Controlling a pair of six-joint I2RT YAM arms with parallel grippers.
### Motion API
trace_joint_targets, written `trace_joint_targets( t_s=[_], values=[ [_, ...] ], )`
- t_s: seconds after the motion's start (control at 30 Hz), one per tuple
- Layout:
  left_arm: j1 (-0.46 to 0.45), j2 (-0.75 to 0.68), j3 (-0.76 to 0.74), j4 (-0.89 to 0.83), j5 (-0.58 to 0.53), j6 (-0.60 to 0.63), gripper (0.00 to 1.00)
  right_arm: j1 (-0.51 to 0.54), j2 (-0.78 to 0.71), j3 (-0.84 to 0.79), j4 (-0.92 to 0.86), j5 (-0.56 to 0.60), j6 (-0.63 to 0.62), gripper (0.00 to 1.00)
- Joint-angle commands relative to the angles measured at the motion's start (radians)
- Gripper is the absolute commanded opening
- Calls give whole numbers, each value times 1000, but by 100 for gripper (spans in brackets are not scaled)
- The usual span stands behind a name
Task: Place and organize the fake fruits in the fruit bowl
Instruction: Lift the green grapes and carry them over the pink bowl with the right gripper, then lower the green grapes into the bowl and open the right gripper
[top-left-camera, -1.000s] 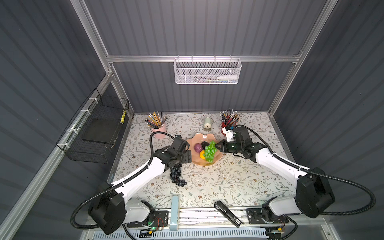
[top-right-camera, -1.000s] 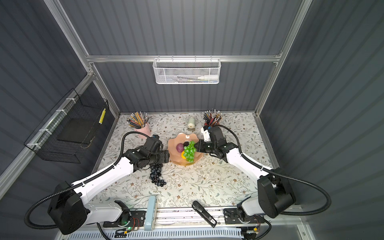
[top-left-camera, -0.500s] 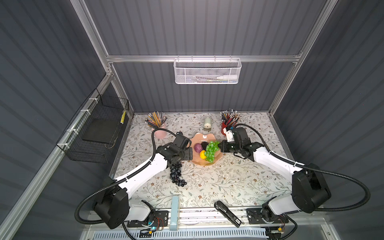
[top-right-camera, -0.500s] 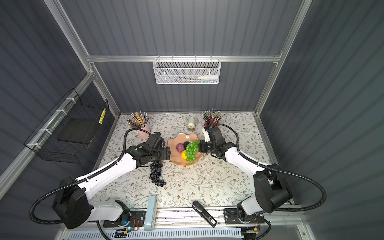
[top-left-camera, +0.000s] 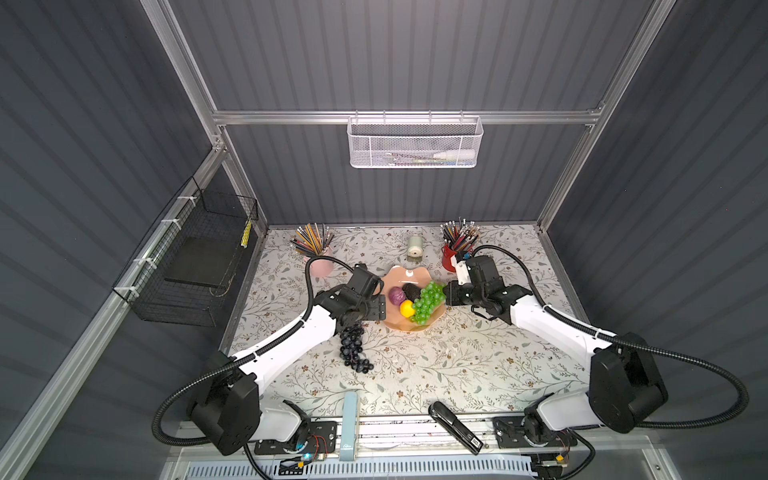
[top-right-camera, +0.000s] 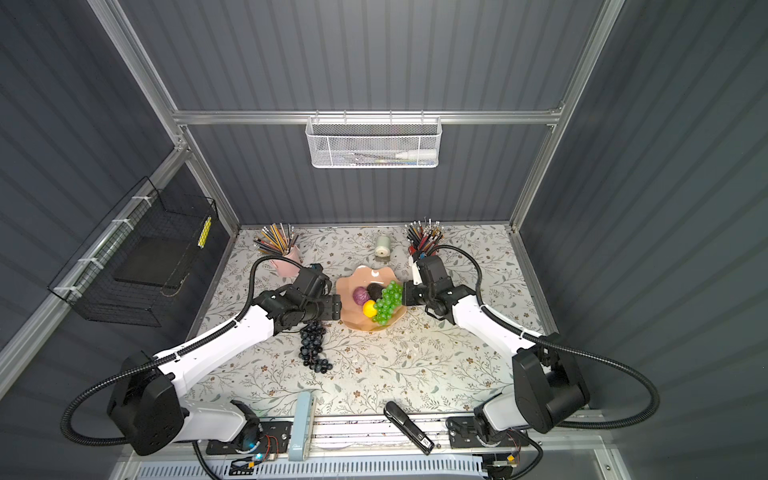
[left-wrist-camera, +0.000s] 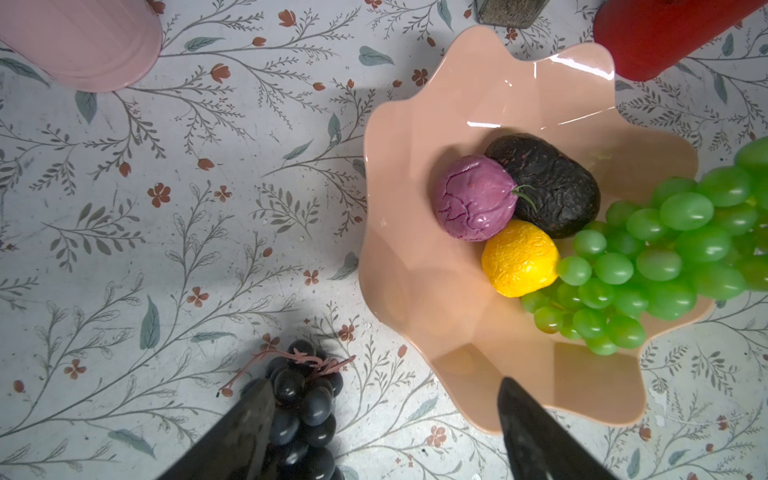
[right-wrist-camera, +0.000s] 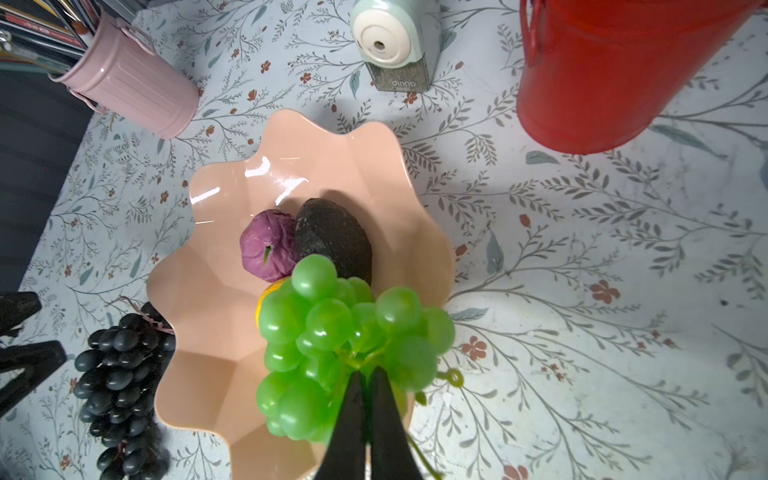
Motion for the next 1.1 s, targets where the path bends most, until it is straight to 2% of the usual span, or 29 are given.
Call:
trace_joint_targets(
  t_s=[0.0,0.27,0.5,0.83,1.07],
  values=[
    [1,12,31,-15,1,15,85,-1,31,22,-10,30,-39,0],
    [1,21,42,-20,2,22,85,0,141,132,-66,58,-125,0],
    [2,32,36,-14,7,21,85,0,166,149,-65,116,-188,0],
    [1,45,45,-25,28,35,87,2,251,232,-76,90,-259,1],
    [3,78,83,-34,113,64,83,11,296,279,-82,39,-290,8]
  ],
)
